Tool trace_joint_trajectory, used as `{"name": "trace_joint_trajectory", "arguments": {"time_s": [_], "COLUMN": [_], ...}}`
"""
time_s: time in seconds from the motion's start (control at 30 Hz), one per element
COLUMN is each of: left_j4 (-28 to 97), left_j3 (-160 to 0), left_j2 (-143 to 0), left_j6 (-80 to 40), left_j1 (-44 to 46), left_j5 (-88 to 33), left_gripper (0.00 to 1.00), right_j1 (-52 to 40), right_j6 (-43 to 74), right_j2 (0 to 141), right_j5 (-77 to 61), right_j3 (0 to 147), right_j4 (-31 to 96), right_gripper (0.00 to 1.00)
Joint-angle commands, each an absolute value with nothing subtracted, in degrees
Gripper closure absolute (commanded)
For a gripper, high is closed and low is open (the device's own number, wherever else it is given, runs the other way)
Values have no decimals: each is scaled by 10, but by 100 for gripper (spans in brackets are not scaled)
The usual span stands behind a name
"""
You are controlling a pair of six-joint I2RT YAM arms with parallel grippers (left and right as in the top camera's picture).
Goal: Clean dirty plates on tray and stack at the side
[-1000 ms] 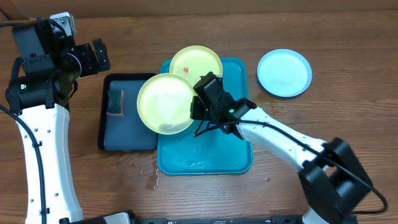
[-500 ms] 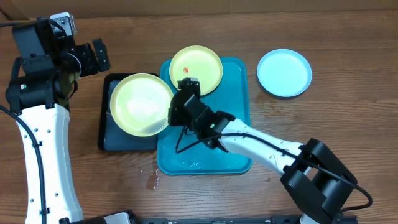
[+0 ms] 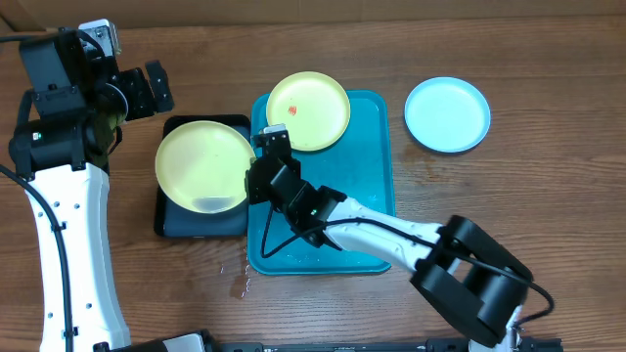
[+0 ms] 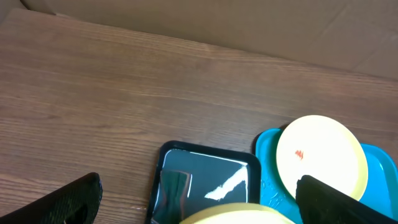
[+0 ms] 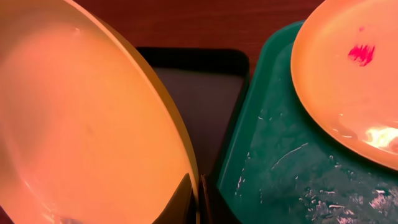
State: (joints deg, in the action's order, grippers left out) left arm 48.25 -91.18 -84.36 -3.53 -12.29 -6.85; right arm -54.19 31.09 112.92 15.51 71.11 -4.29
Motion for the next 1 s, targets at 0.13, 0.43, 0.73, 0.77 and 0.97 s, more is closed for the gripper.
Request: {"name": "trace_joint_trajectory", "arguments": {"time_s": [0.13, 0.43, 0.73, 0.77, 0.97], "left_j4": [482, 482, 482, 482, 482], "left_j3": [-915, -915, -915, -915, -915], "left_j2": [-848, -848, -848, -848, -848], "left_j6": [-45, -45, -45, -45, -45], "left_j1": [-120, -120, -120, -120, -120], "left_j5": [-73, -73, -73, -73, -73], "left_gripper": [0, 0, 0, 0, 0], "right_j1": [-544, -544, -547, -548, -559], "right_j6": [205, 9, -102, -116, -181], "right_j2": [1143, 1143, 1143, 1143, 1143], "right_j5": [179, 176, 144, 143, 143], "right_j3": [739, 751, 751, 751, 751], "right_j4": [-102, -200, -270, -277, -313], "right_gripper": [96, 96, 96, 96, 96]}}
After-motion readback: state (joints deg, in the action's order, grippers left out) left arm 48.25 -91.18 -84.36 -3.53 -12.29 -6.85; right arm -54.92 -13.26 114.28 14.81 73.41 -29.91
